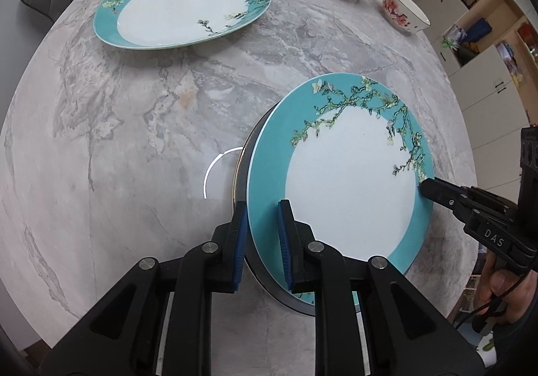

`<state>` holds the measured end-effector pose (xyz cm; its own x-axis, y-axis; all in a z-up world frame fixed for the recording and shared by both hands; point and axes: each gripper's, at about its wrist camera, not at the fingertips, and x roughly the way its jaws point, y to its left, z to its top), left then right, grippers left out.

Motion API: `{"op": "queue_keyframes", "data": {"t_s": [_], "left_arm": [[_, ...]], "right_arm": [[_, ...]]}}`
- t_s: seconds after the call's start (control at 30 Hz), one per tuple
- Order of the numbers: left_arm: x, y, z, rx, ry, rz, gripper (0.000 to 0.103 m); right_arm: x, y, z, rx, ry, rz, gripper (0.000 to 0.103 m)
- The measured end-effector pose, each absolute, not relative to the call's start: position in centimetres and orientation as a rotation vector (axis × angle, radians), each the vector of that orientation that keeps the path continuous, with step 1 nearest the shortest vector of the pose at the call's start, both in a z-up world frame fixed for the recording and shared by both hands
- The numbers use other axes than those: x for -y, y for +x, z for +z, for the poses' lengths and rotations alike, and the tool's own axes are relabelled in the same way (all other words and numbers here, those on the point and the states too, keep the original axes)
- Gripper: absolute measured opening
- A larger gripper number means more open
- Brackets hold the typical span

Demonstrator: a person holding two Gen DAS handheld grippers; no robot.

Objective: Organize plates and bowls

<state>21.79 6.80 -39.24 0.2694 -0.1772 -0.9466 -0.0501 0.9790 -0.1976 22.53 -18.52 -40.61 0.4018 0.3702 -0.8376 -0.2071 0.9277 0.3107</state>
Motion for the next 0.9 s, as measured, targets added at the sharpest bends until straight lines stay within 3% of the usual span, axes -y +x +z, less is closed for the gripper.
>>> {"op": "queue_keyframes", "data": {"t_s": [0.17,0.4,0.43,0.47,0.5,0.53,0.6,0.67,0.7,0.73,0.9], "left_arm": [[-6.2,21.8,-38.6,-1.272,-0.142,-0.088,0.016],[-5.6,21.7,-38.3,-1.268,-0.155,-0.112,0.016],[-5.8,21.6,-38.1,-1.265,-0.168,-0.110,0.017],[-6.1,21.5,-37.8,-1.257,-0.176,-0.103,0.017],[-6.5,21.5,-37.4,-1.248,-0.185,-0.092,0.023],[-7.0,21.4,-37.0,-1.237,-0.203,-0.090,0.045],[-8.9,21.3,-35.6,-1.180,-0.278,-0.067,0.079],[-11.1,21.6,-34.3,-1.125,-0.346,-0.036,0.088],[-12.1,22.1,-34.0,-1.123,-0.371,-0.019,0.099],[-13.2,22.6,-33.7,-1.126,-0.385,0.008,0.103],[-19.0,26.5,-32.4,-1.013,-0.363,0.154,0.103]], "right_arm": [[16.7,21.9,-40.2,-1.085,-0.023,0.307,0.016],[15.9,21.8,-40.3,-1.082,-0.056,0.293,0.018],[16.0,21.8,-40.2,-1.083,-0.050,0.291,0.028],[16.1,21.7,-40.0,-1.079,-0.044,0.285,0.046],[16.3,21.8,-39.6,-1.067,-0.036,0.272,0.055],[16.8,21.7,-39.0,-1.050,-0.021,0.261,0.066],[17.8,21.9,-37.5,-1.012,0.009,0.253,0.076],[18.6,22.5,-35.8,-0.965,0.034,0.239,0.103],[19.0,23.0,-34.9,-0.944,0.067,0.253,0.103],[19.3,23.9,-34.0,-0.931,0.112,0.284,0.103],[18.1,30.6,-32.1,-0.929,0.242,0.418,0.103]]}}
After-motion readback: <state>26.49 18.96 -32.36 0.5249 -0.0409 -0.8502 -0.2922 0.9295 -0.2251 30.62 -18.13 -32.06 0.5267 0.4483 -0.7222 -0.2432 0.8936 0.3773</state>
